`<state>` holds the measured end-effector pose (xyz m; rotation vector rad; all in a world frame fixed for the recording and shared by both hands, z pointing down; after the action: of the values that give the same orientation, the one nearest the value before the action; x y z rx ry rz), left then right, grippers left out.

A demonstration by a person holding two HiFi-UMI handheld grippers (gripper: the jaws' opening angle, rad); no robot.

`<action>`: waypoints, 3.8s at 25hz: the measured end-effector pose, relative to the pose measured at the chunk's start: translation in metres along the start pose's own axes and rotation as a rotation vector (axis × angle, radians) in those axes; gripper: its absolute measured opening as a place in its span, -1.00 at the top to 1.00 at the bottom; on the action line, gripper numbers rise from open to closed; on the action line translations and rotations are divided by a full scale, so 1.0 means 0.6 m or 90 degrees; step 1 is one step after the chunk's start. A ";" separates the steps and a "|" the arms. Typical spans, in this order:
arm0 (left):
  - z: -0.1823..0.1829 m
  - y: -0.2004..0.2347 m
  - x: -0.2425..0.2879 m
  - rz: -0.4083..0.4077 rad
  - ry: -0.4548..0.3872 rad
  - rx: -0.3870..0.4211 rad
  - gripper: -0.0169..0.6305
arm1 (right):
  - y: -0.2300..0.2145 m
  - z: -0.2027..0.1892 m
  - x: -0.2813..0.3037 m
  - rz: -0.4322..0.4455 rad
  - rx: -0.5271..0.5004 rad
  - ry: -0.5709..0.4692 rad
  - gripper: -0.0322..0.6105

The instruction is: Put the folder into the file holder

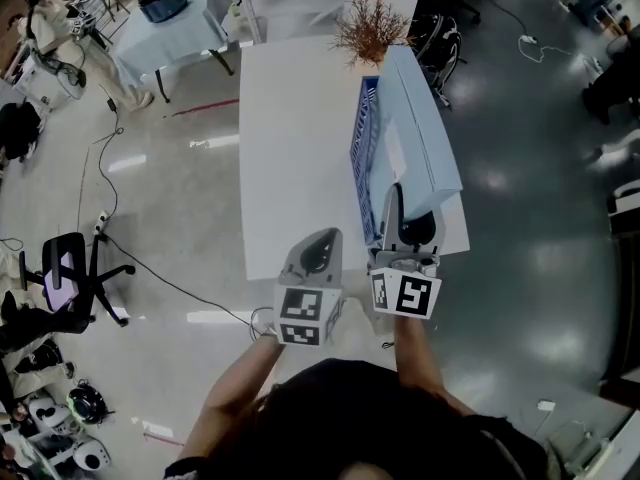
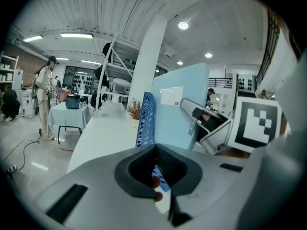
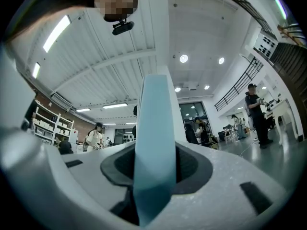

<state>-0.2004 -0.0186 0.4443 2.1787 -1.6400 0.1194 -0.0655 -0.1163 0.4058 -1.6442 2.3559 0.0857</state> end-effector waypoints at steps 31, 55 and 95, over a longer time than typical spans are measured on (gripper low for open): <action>0.001 -0.032 0.009 -0.007 0.009 -0.009 0.93 | -0.014 -0.036 0.003 0.031 -0.023 0.095 0.45; -0.001 -0.067 -0.007 -0.004 -0.003 0.006 0.93 | -0.024 -0.071 -0.023 0.061 -0.063 0.167 0.43; 0.035 -0.112 -0.038 -0.006 -0.040 0.032 0.93 | -0.046 -0.007 -0.082 0.111 -0.080 0.169 0.31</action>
<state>-0.1482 0.0089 0.4000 2.2491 -1.6774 0.0926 -0.0249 -0.0818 0.4253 -1.5862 2.7438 0.0529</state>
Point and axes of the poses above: the fingertips, and each gripper's own axes: x forward along the fingers, y to its left, z out of its top, the point moved 9 cm from there along -x, backward along the fingers, and after that the axes turned 13 degrees about -z, right-handed, at the moved point
